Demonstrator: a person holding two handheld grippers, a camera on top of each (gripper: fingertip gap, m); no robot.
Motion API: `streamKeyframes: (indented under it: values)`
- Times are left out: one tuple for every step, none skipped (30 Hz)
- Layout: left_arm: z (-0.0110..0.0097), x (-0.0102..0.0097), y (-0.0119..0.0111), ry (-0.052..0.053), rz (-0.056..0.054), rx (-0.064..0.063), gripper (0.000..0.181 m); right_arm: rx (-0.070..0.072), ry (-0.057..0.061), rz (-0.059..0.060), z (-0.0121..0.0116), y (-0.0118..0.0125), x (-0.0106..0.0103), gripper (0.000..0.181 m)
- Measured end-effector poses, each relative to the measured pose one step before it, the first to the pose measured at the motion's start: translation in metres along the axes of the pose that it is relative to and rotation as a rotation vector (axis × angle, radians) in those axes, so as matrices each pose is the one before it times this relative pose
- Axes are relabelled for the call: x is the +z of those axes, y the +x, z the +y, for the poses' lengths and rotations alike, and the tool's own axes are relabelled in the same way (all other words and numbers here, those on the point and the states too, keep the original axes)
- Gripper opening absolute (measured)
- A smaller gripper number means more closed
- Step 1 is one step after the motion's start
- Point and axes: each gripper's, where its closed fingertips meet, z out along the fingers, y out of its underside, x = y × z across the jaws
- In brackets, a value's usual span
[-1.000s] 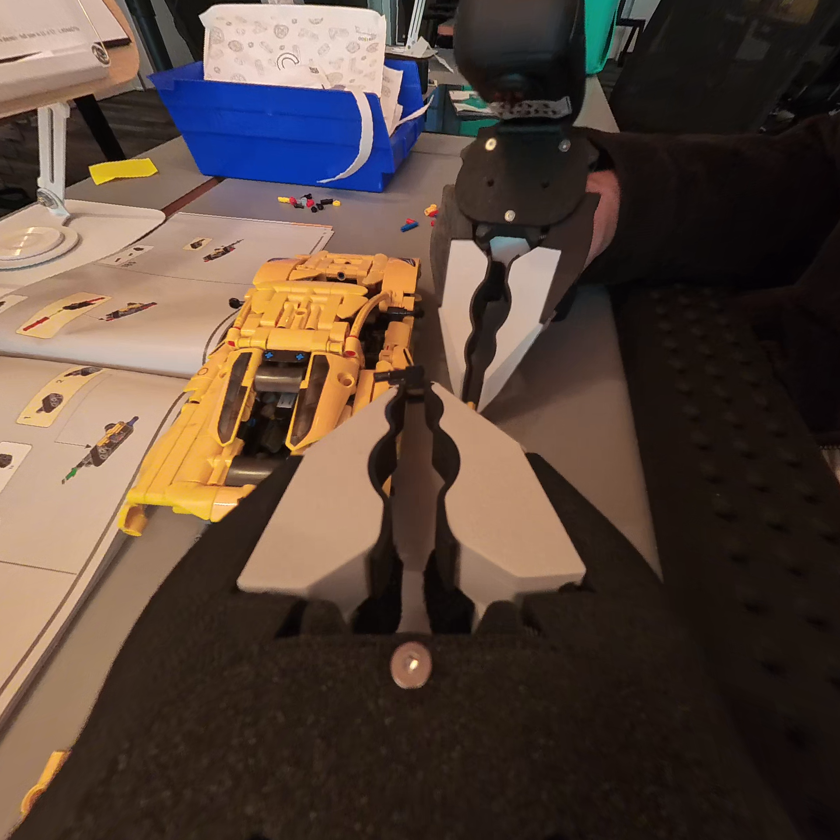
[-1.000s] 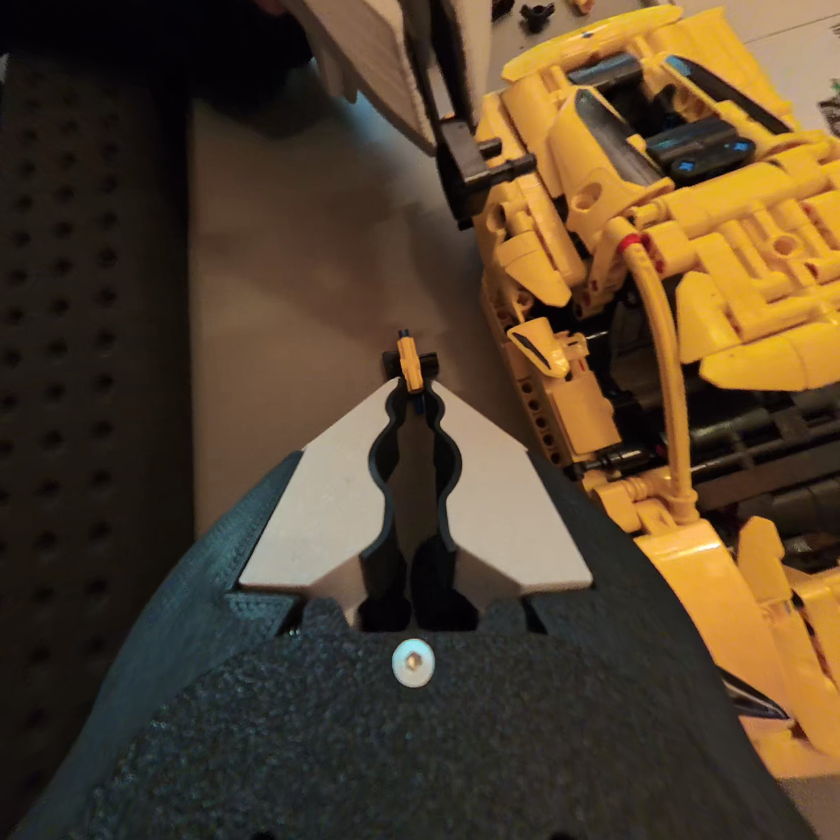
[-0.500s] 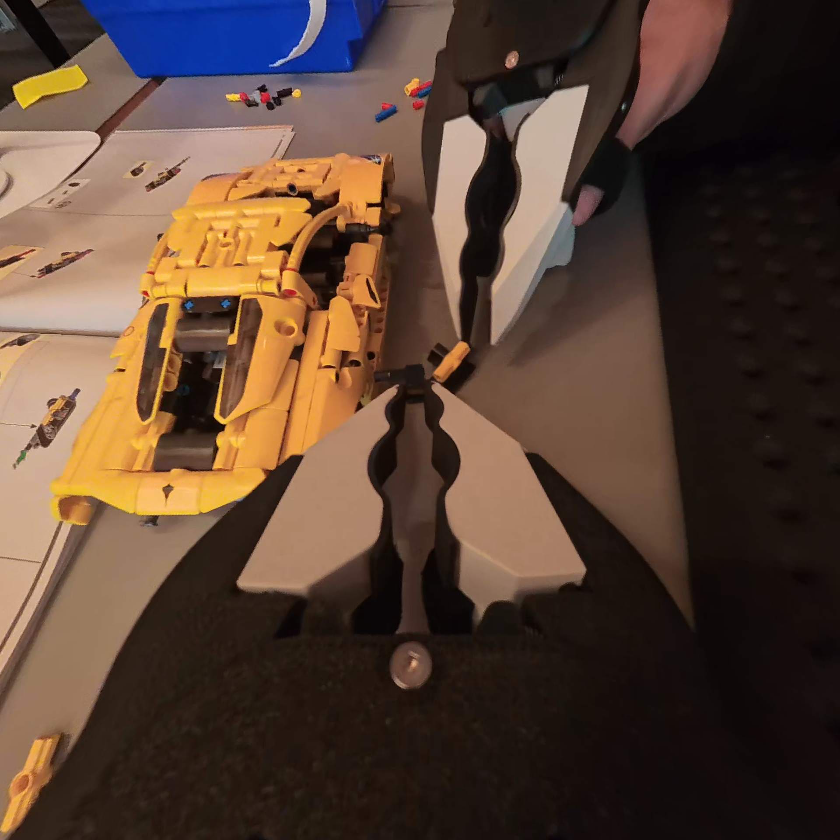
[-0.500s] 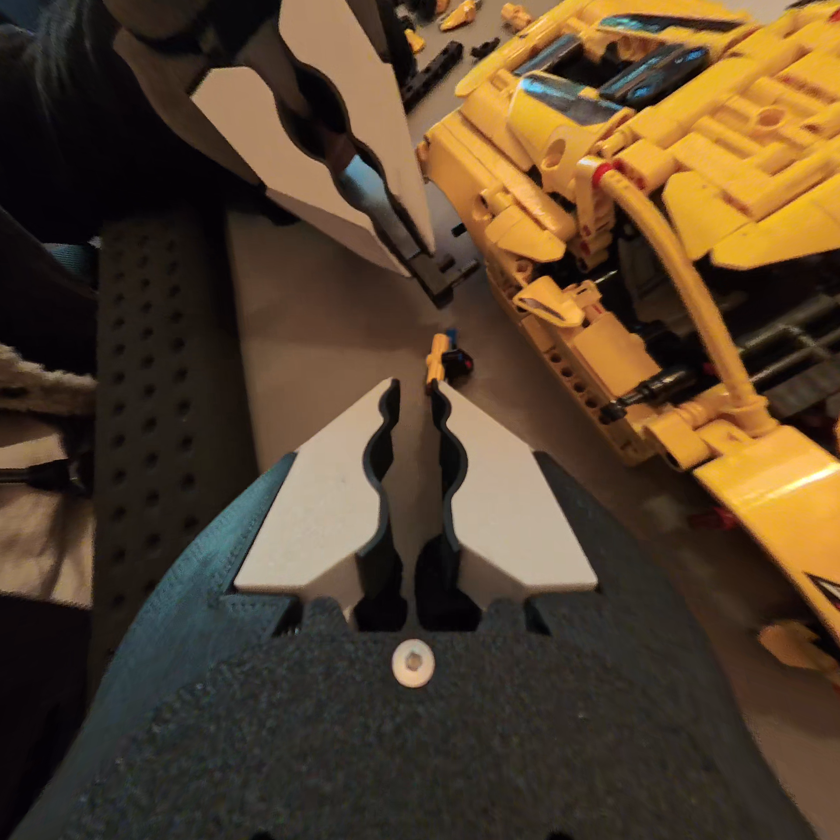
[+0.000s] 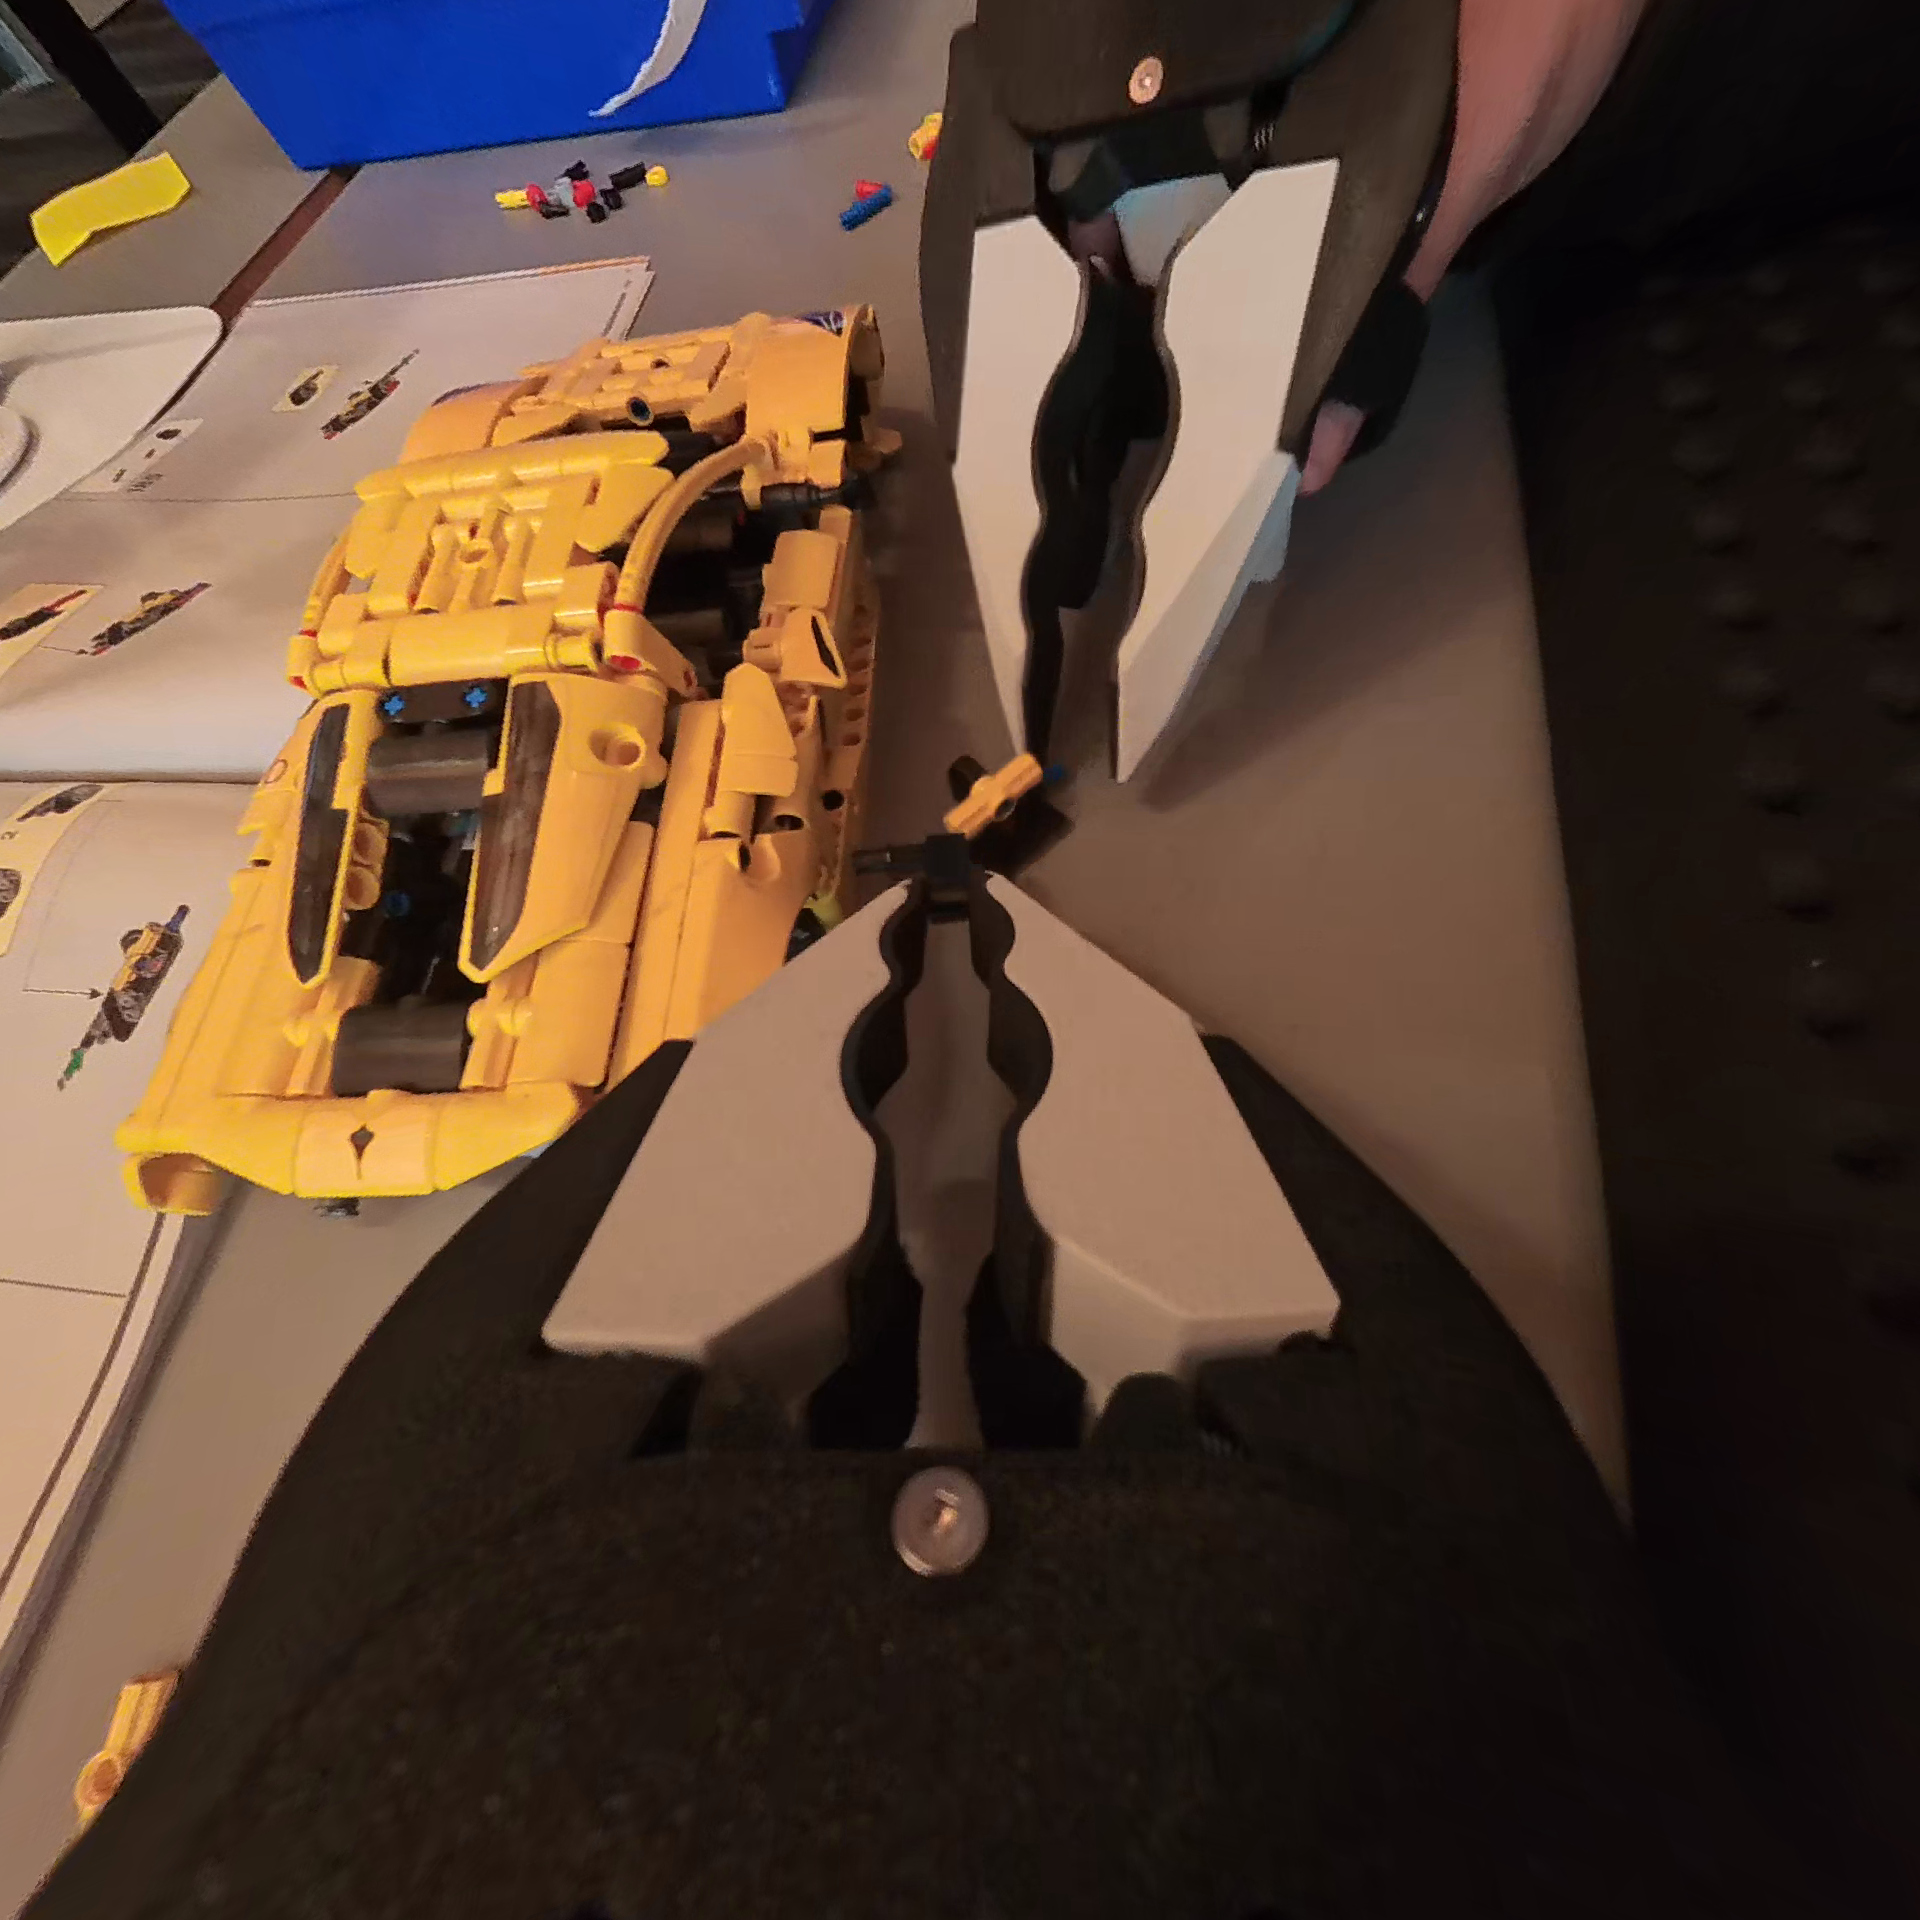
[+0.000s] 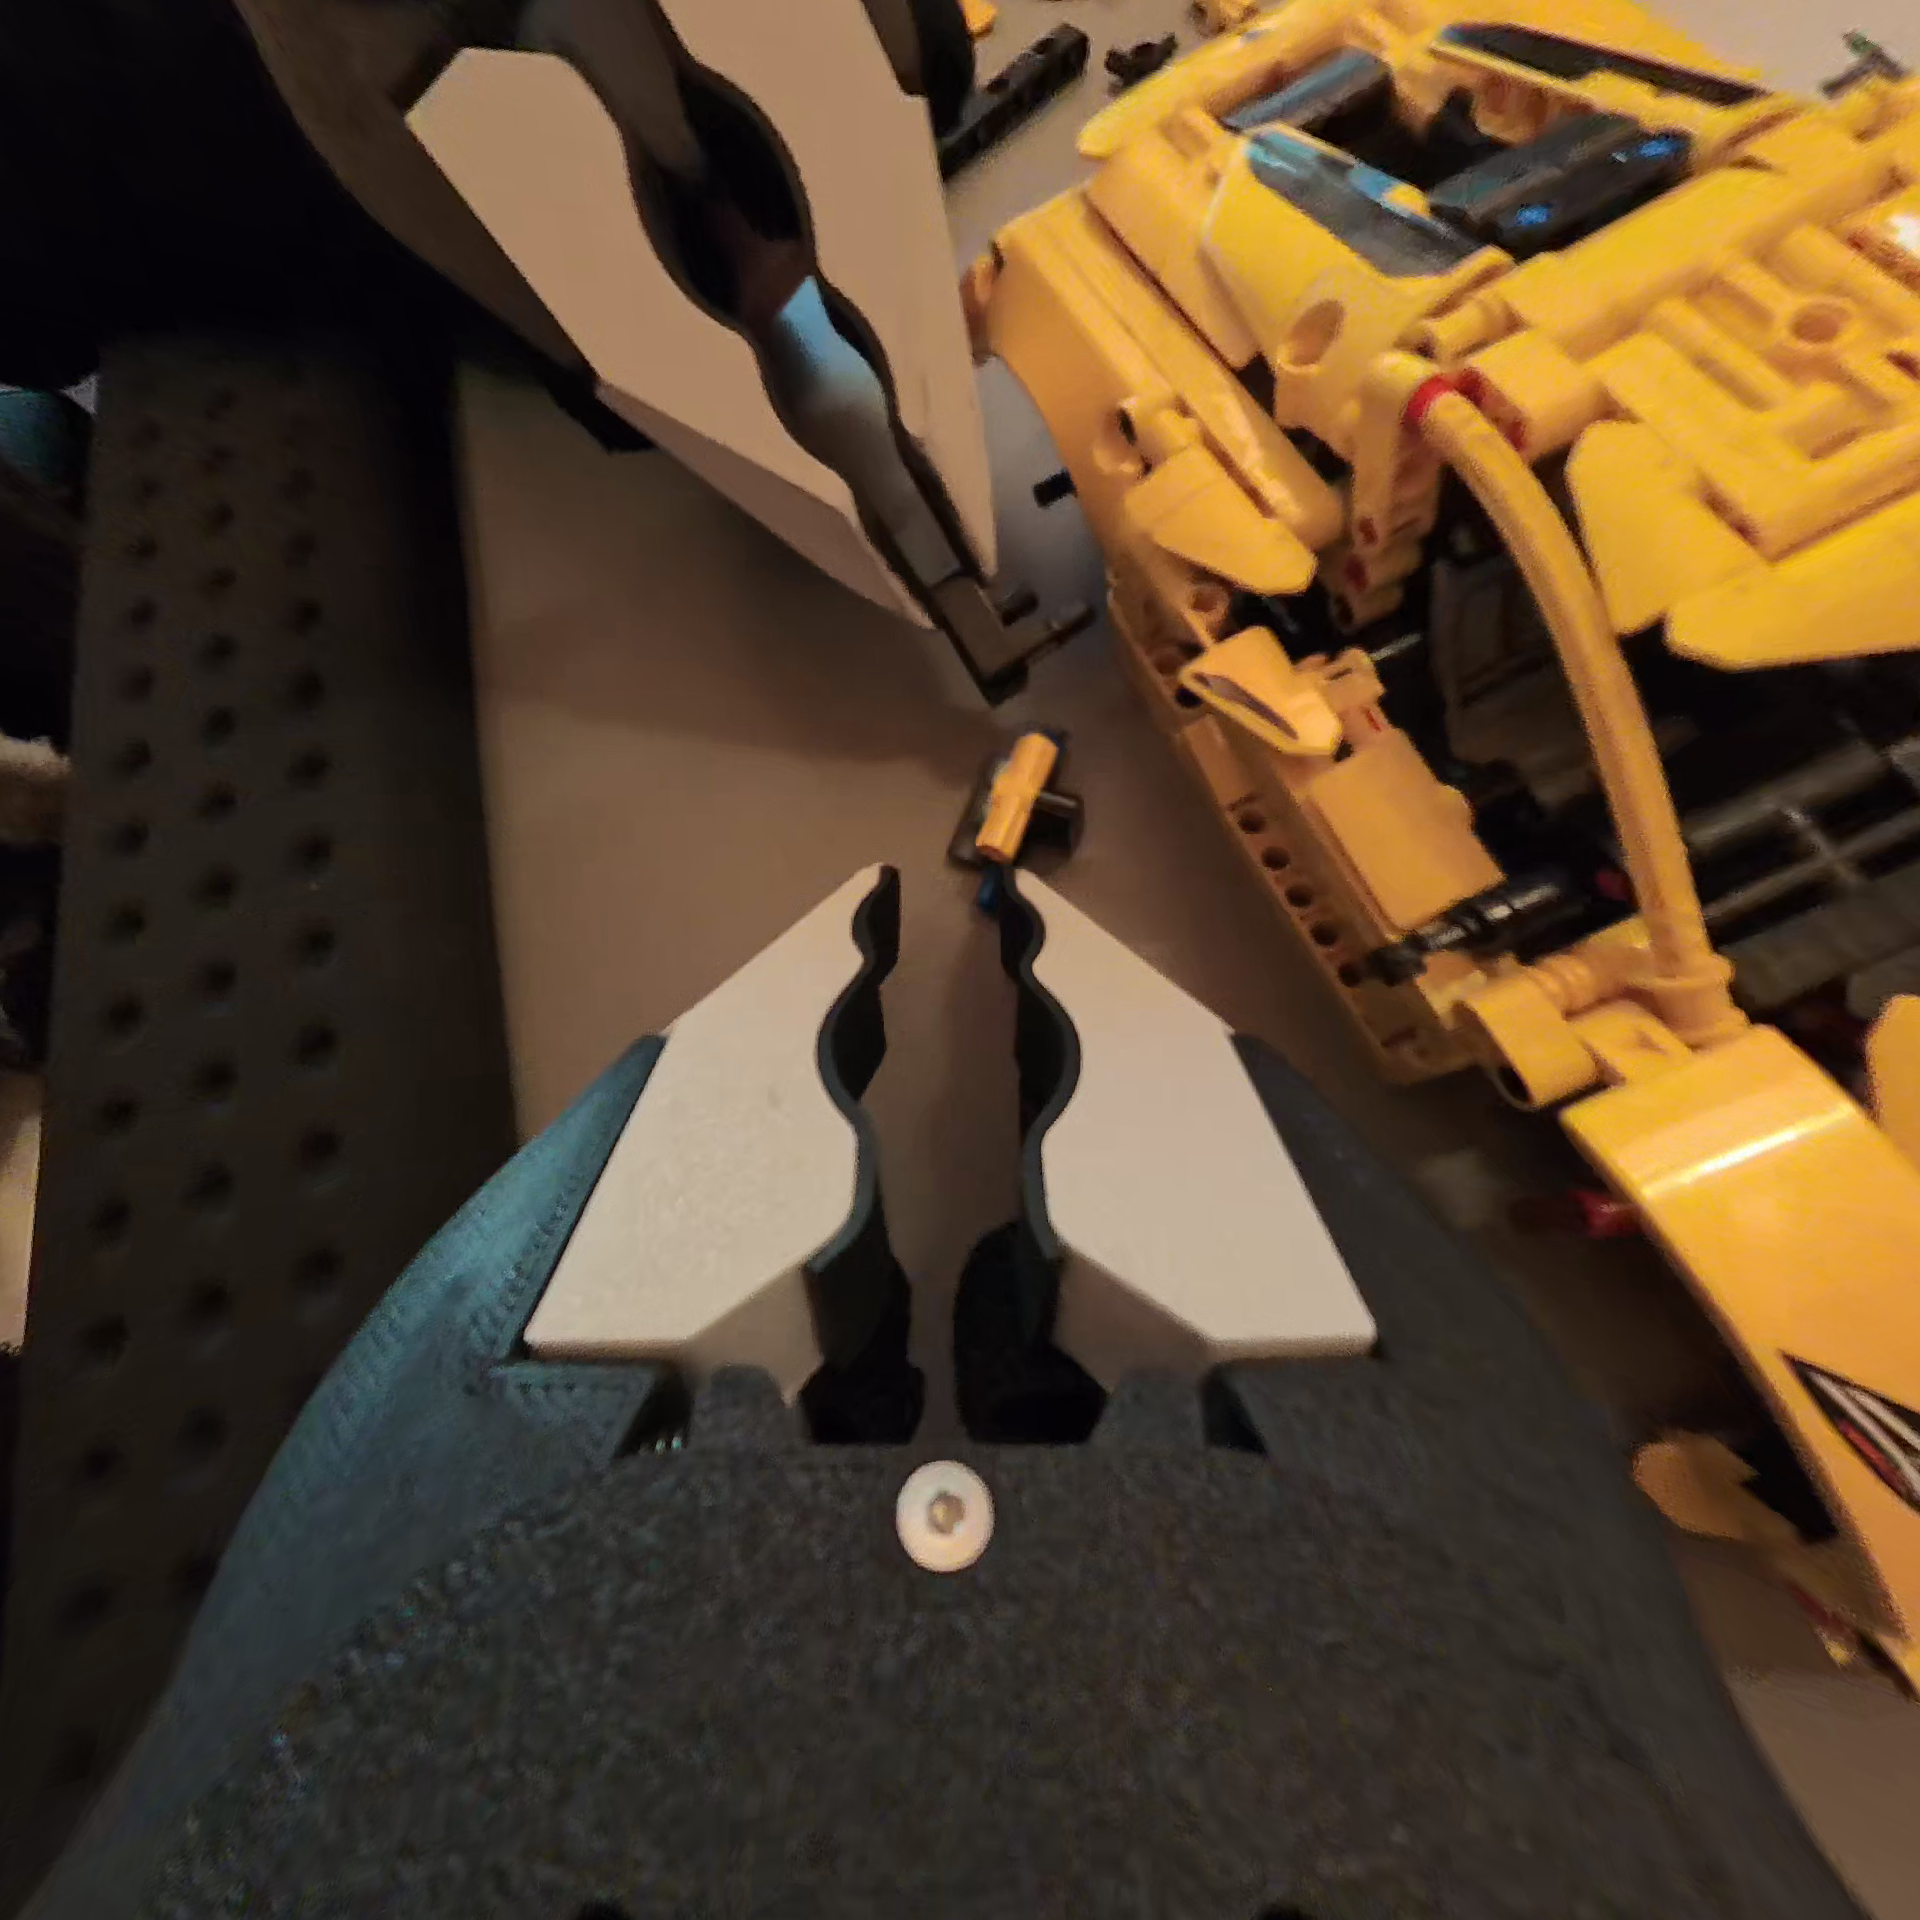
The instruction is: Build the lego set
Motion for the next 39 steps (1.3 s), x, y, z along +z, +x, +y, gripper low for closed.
streamKeyframes:
  values:
    - [-0.00034,-0.00005,0.00007,0.0002,-0.0023,0.0037,0.007,-0.0113,0.0026,-0.0049,-0.00142,-0.00252,0.00095,0.016]
    - [-0.00017,0.00013,0.00012,0.0002,-0.0007,0.0022,0.007,-0.0063,0.0000,-0.0113,-0.00068,-0.00291,0.00085,0.016]
    - [0.00017,0.00006,0.00007,-0.0013,-0.0004,0.0009,0.007,-0.0012,-0.0034,-0.0118,0.00032,-0.00232,0.00048,0.015]
    - [0.00016,0.00007,-0.00045,-0.0011,-0.0033,0.0012,0.007,0.0011,-0.0054,0.0062,0.00094,0.00116,-0.00010,0.015]
    - [-0.00001,-0.00021,-0.00069,0.0002,-0.0041,0.0019,0.007,-0.0010,0.0003,0.0125,0.00018,0.00235,-0.00102,0.015]
    - [-0.00060,-0.00041,-0.00069,0.0029,-0.0040,0.0003,0.007,-0.0009,0.0099,0.0050,-0.00141,0.00148,-0.00180,0.015]
    - [-0.00143,-0.00070,-0.00077,0.0074,-0.0041,-0.0005,0.007,0.0046,0.0178,0.0034,-0.00287,0.00122,-0.00222,0.015]
    - [-0.00221,-0.00106,-0.00087,0.0125,-0.0053,0.0003,0.007,0.0095,0.0264,0.0011,-0.00459,0.00092,-0.00249,0.014]
    - [-0.00384,-0.00161,-0.00071,0.0214,-0.0058,0.0039,0.007,0.0134,0.0374,-0.0098,-0.00632,-0.00066,-0.00229,0.014]
    - [-0.00550,-0.00229,0.00018,0.0314,-0.0024,0.0084,0.007,0.0197,0.0450,-0.0205,-0.00754,-0.00202,-0.00197,0.015]
    - [-0.00673,-0.00247,0.00095,0.0371,-0.0001,0.0103,0.007,0.0269,0.0489,-0.0286,-0.00809,-0.00307,-0.00122,0.020]
    - [-0.00713,-0.00235,0.00101,0.0390,-0.0029,0.0159,0.007,0.0359,0.0465,-0.0373,-0.00741,-0.00397,-0.00018,0.025]
    - [-0.00664,-0.00236,0.00031,0.0356,-0.0102,0.0247,0.007,0.0426,0.0373,-0.0412,-0.00572,-0.00391,0.00070,0.031]
    - [-0.00550,-0.00217,0.00010,0.0292,-0.0124,0.0309,0.007,0.0515,0.0298,-0.0361,-0.00436,-0.00288,0.00064,0.036]
    - [-0.00497,-0.00189,0.00094,0.0245,-0.0069,0.0299,0.007,0.0567,0.0229,-0.0332,-0.00337,-0.00219,0.00021,0.036]
    - [-0.00537,-0.00195,0.00116,0.0274,-0.0059,0.0274,0.007,0.0600,0.0125,-0.0304,-0.00194,-0.00134,-0.00026,0.036]
    - [-0.00505,-0.00145,0.00131,0.0269,-0.0039,0.0257,0.007,0.0693,-0.0009,-0.0311,-0.00050,-0.00114,-0.00081,0.035]
    - [-0.00361,-0.00079,0.00176,0.0186,0.0007,0.0242,0.007,0.0691,-0.0044,-0.0447,-0.00004,-0.00256,-0.00062,0.034]
    - [-0.00193,-0.00012,0.00217,0.0097,0.0033,0.0231,0.007,0.0628,0.0072,-0.0538,-0.00081,-0.00384,-0.00023,0.034]
    - [-0.00059,0.00022,0.00164,0.0028,-0.0007,0.0227,0.007,0.0481,0.0115,-0.0514,-0.00107,-0.00446,-0.00005,0.035]
    - [0.00010,0.00057,0.00183,-0.0001,0.0015,0.0226,0.007,0.0285,0.0122,-0.0377,-0.00130,-0.00358,-0.00010,0.035]
    - [0.00030,0.00065,0.00191,-0.0016,0.0025,0.0205,0.007,0.0138,0.0113,-0.0178,-0.00128,-0.00176,-0.00033,0.031]
    - [0.00024,0.00060,0.00159,-0.0019,0.0003,0.0188,0.007,0.0048,0.0018,-0.0132,-0.00012,-0.00138,-0.00015,0.027]
    - [-0.00039,0.00036,0.00093,0.0014,-0.0031,0.0179,0.007,0.0053,-0.0023,-0.0010,0.00029,0.00059,0.00016,0.025]
    - [-0.00025,0.00043,0.00087,0.0003,-0.0025,0.0151,0.007,0.0012,-0.0003,0.0030,0.00009,0.00118,-0.00017,0.023]
    - [0.00011,0.00020,0.00047,-0.0015,-0.0028,0.0115,0.007,0.0015,0.0012,0.0023,0.00014,0.00078,-0.00024,0.021]
    - [-0.00024,0.00022,0.00068,0.0013,-0.0001,0.0079,0.007,0.0025,-0.0033,0.0015,0.00064,0.00066,-0.00023,0.018]
    - [-0.00019,0.00021,0.00031,0.0007,-0.0016,0.0049,0.007,-0.0011,-0.0001,0.0062,0.00008,0.00120,-0.00048,0.015]
    - [0.00113,0.00034,-0.00089,-0.0072,-0.0084,0.0044,0.007,-0.0058,0.0077,0.0083,-0.00130,0.00077,-0.00064,0.015]
    - [0.00169,0.00062,-0.00059,-0.0112,-0.0074,0.0068,0.007,-0.0092,0.0035,0.0120,-0.00077,0.00115,-0.00061,0.015]
    - [0.00154,0.00053,0.00013,-0.0096,-0.0024,0.0059,0.007,-0.0092,-0.0057,0.0153,0.00041,0.00165,-0.00023,0.014]
    - [0.00140,0.00071,0.00000,-0.0096,-0.0046,0.0022,0.007,-0.0132,-0.0011,0.0160,-0.00022,0.00129,-0.00021,0.014]
    - [0.00150,0.00054,-0.00003,-0.0128,-0.0044,-0.0034,0.007,-0.0187,0.0008,0.0189,-0.00035,0.00133,-0.00023,0.014]
    - [0.00175,0.00074,0.00060,-0.0186,0.0014,-0.0177,0.007,-0.0218,-0.0056,0.0214,0.00023,0.00132,-0.00006,0.014]
    - [0.00205,0.00108,0.00045,-0.0208,0.0046,-0.0284,0.007,-0.0242,-0.0040,0.0251,-0.00013,0.00186,-0.00029,0.014]
    - [0.00175,0.00109,-0.00033,-0.0152,0.0037,-0.0271,0.008,-0.0232,-0.0011,0.0242,-0.00050,0.00192,-0.00041,0.014]
    - [0.00111,0.00065,-0.00078,-0.0074,0.0026,-0.0220,0.008,-0.0184,-0.0030,0.0191,-0.00024,0.00142,-0.00019,0.014]
    - [0.00081,0.00033,-0.00029,-0.0032,0.0058,-0.0201,0.008,-0.0140,-0.0039,0.0142,0.00012,0.00094,0.00001,0.014]
    - [0.00099,0.00028,-0.00022,-0.0028,0.0072,-0.0227,0.008,-0.0100,-0.0041,0.0125,0.00039,0.00116,0.00004,0.014]
